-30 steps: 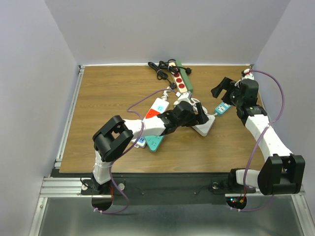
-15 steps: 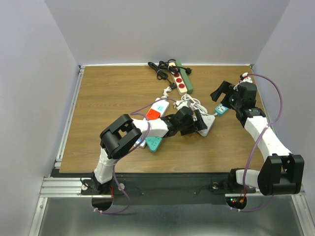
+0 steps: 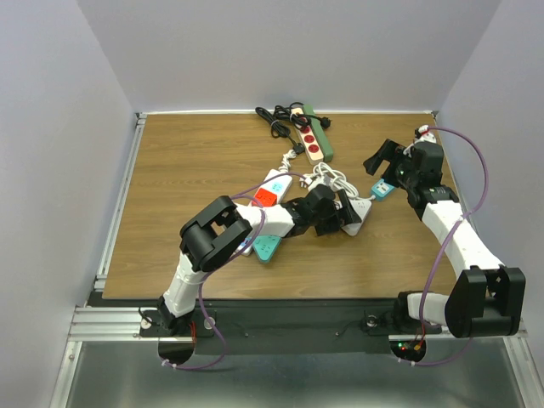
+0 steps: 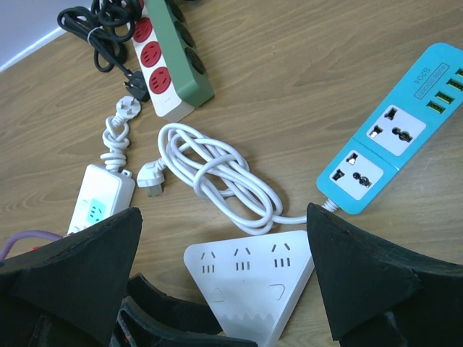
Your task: Insert the plug
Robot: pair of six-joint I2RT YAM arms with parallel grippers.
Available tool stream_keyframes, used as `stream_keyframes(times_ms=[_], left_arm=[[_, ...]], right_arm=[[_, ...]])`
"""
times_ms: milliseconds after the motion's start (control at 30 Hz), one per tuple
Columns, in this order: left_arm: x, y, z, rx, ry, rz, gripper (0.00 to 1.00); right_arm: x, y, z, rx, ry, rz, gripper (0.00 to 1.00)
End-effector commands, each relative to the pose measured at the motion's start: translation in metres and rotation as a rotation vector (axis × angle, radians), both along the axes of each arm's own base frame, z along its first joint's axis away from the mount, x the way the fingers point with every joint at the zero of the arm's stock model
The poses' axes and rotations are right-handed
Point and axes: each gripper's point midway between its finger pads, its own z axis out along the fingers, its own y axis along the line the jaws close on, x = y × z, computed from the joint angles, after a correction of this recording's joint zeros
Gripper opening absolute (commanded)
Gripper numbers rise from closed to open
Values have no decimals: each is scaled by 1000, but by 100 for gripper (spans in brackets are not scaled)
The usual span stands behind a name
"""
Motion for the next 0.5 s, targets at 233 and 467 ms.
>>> stream_keyframes(times_ms=[233,467], left_arm=[[14,3,-11,-24,31,65,90],[30,26,-18,-38,51,154,72]], right_arm=[[8,-4,33,-9,-92,-17,100],[7,-3,32,-4,-87,-10,100]])
